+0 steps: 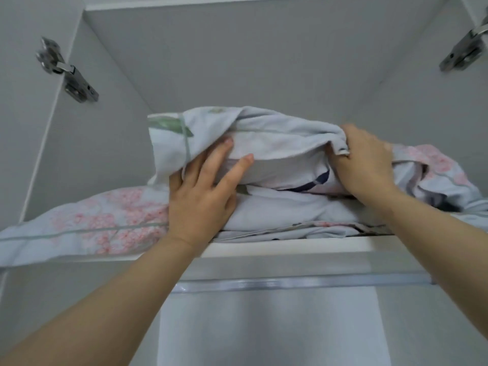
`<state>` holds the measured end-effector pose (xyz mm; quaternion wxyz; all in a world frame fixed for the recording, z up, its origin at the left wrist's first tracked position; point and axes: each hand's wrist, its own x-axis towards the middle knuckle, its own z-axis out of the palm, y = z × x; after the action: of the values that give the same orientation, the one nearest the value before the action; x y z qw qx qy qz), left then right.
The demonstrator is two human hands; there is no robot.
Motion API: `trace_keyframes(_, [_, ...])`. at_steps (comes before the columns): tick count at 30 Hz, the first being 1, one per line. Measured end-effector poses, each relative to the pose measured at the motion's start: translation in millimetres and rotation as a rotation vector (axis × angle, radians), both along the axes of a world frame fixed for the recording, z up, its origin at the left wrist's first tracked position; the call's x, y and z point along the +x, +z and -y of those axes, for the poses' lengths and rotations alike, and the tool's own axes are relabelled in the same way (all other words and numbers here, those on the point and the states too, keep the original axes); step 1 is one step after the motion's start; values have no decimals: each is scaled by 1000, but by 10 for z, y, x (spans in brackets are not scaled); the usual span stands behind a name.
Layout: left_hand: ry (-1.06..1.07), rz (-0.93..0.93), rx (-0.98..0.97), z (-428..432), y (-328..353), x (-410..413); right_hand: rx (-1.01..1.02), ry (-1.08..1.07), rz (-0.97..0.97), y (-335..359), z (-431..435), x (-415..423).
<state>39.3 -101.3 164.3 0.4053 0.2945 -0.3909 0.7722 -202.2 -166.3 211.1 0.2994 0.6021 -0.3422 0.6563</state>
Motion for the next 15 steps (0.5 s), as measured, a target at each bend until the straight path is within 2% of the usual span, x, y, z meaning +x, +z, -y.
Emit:
trace_keyframes(2, [26,0,-35,15,5,3,34,36,106,-11,35,-93])
trace_keyframes(5, [8,16,-17,14,-11,3,49,1,128,-108,-67,-13])
trace_keyframes(7, [-19,133,-1,-25,-87,-48,32,18,43,-149,-208,141])
trace_keyframes(10, [-29,404,-10,-80,-239,-272,44,25,-104,-133,-336,349])
trace_keyframes(11, [-38,426,-31,-99,-251,-368,53,31,-120,-124,-351,375])
trace_keyframes(13, [-39,334,-60,-152,-175,-541,61,66,-152,-126,-371,348])
trace_keyframes(15, [43,188,16,-213,-37,-660,51,147,-170,-140,-383,277])
